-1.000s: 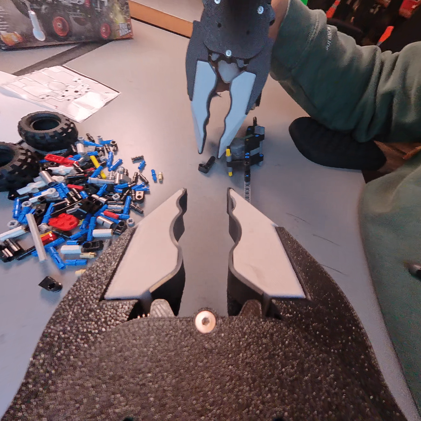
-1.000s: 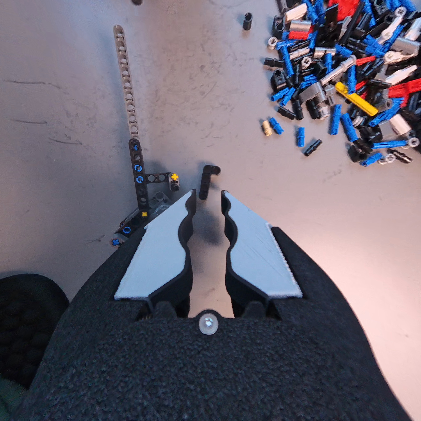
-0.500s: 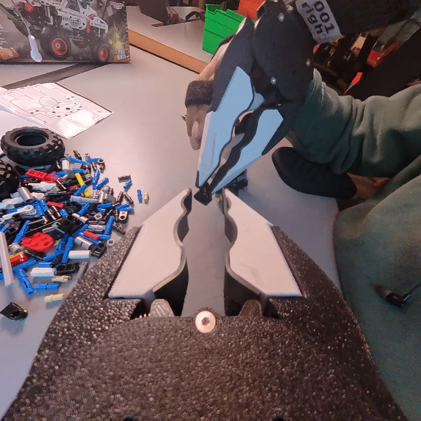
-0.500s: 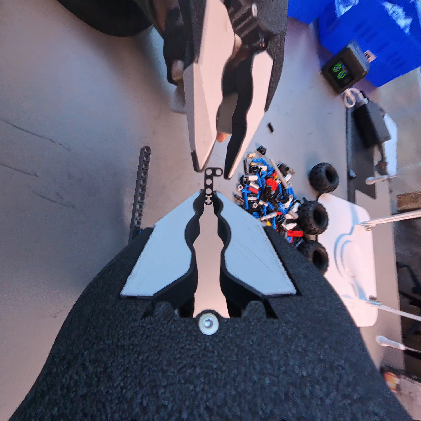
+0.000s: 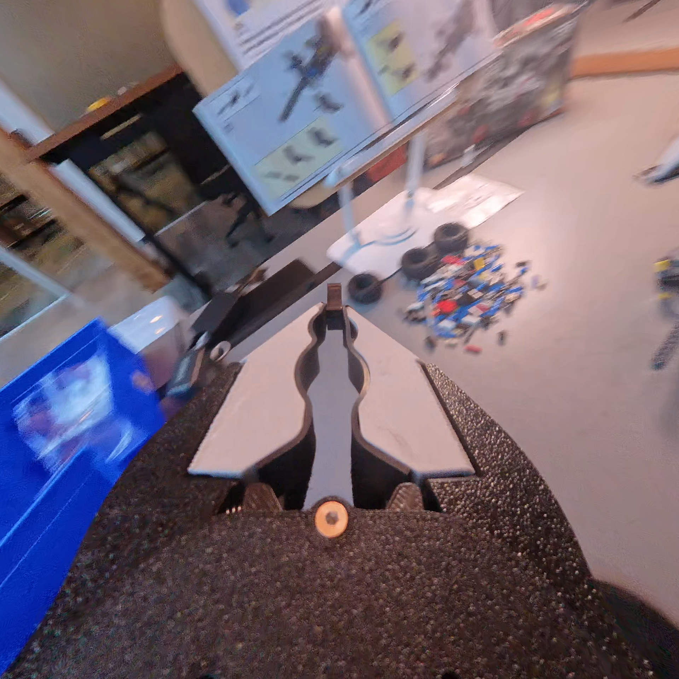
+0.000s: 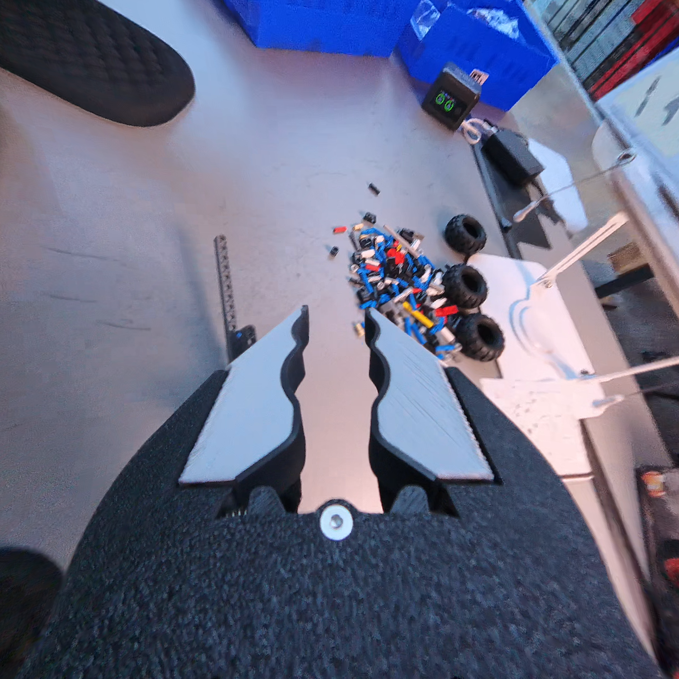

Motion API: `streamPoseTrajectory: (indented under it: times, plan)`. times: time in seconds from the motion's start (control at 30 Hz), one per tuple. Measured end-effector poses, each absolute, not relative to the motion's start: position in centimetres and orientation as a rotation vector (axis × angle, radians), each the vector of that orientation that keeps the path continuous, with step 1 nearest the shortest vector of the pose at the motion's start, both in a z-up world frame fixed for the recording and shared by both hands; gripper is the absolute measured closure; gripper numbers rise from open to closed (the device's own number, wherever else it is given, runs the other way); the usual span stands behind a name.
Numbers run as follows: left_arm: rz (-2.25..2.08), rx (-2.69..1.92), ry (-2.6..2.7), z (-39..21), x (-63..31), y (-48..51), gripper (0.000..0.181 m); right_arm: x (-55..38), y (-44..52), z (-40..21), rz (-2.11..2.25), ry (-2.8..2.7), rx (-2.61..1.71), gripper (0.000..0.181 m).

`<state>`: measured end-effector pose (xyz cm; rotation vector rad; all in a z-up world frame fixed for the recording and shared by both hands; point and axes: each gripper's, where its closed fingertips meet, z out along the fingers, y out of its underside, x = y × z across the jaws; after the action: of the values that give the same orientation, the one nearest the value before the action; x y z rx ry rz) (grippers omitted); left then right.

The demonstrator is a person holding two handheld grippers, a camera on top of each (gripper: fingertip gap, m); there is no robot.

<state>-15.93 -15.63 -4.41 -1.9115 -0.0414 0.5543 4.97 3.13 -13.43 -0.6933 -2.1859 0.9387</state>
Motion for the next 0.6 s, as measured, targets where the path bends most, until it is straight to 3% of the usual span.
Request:
streamPoseTrajectory:
  times: [0.1,0.23,0.43,0.6]
  plan:
    - [0.801,-2.031,-0.385,-6.2,-23.0,-24.6,0.174,7.5,3.7,-15.5,0.924,-2.263,-0.762,0.150]
    - [0.979,-2.267,-0.766,-12.8,-28.0,-34.7,0.173,8.6,3.5,-16.9,0.866,-2.292,-0.792,0.143]
    - [0.911,-2.342,-0.818,-16.6,-27.5,-36.0,0.173,9.0,1.3,-17.4,0.817,-2.351,-0.741,0.139]
    - [0.938,-2.141,-0.737,-12.1,-27.0,-32.8,0.140,9.1,0.8,-17.8,0.767,-2.374,-0.731,0.139]
